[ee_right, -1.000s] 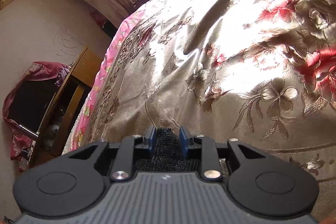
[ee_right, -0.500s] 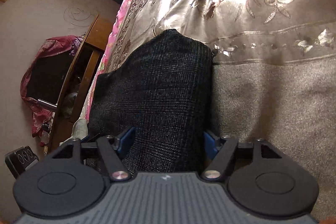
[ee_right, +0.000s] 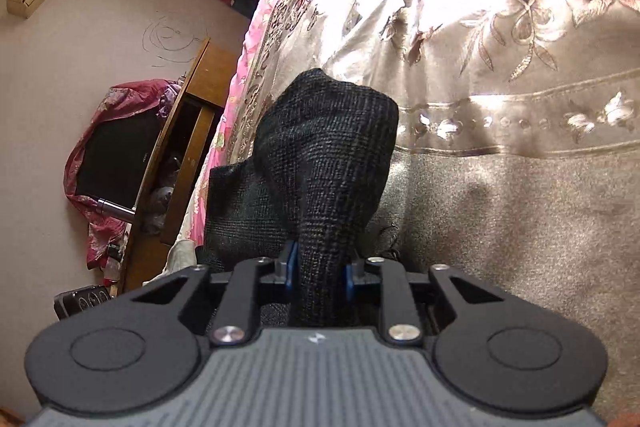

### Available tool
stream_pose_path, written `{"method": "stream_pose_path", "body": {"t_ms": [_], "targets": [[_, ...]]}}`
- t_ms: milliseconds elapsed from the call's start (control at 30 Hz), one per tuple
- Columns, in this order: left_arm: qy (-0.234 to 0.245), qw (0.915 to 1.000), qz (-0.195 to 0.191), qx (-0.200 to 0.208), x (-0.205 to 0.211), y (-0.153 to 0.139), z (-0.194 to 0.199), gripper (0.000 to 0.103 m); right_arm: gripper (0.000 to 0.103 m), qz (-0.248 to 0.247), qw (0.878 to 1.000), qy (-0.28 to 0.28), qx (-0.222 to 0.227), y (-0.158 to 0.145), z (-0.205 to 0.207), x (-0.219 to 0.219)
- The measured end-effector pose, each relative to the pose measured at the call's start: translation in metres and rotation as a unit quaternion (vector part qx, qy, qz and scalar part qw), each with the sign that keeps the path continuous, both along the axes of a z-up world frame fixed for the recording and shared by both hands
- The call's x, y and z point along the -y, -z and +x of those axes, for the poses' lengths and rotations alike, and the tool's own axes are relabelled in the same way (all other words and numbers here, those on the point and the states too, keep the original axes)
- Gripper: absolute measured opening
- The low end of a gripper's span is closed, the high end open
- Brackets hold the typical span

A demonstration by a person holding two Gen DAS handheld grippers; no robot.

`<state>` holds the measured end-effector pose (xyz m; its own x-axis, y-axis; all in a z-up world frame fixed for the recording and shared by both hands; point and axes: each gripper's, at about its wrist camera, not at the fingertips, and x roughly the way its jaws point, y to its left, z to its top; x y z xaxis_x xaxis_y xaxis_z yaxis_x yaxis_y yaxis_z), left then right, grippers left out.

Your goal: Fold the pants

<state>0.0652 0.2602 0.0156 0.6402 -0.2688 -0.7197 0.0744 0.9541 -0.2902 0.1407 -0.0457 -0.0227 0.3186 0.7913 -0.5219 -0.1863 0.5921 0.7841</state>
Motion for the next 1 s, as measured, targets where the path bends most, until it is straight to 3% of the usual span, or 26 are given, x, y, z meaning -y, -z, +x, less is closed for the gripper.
{"method": "stream_pose_path", "body": {"t_ms": [100,300,367,433,600,667,767,867,1000], "targets": [[0.037,0.9993,0.008,0.004,0.038,-0.005,0.001,0.079,0.022,-0.021,1.0,0.009,0.009,-0.012,0.001,0.03],[0.127,0.9913,-0.029,0.012,0.13,0.003,0.023,0.078,0.024,-0.126,0.989,0.072,0.023,-0.027,0.014,0.117],[0.147,0.9885,-0.033,0.007,0.156,0.009,0.03,0.078,0.033,-0.156,0.982,0.1,0.021,-0.028,0.016,0.138],[0.155,0.9878,-0.014,0.011,0.17,0.006,0.029,0.078,0.034,-0.156,0.98,0.118,0.024,-0.031,0.011,0.153],[0.143,0.9871,0.062,0.037,0.162,-0.025,0.01,0.077,0.034,-0.184,0.961,0.158,0.133,-0.06,-0.026,0.156],[0.129,0.9847,0.094,0.069,0.162,-0.041,0.008,0.077,0.034,-0.163,0.964,0.15,0.148,-0.063,-0.031,0.147],[0.13,0.9791,0.103,0.118,0.179,-0.055,0.021,0.077,0.034,-0.157,0.965,0.142,0.153,-0.056,-0.019,0.125],[0.133,0.9728,0.12,0.147,0.202,-0.046,0.047,0.077,0.034,-0.16,0.964,0.146,0.153,-0.039,0.0,0.112],[0.115,0.9767,0.147,0.107,0.206,-0.006,0.088,0.076,0.03,-0.173,0.96,0.165,0.143,-0.014,0.027,0.11]]}}
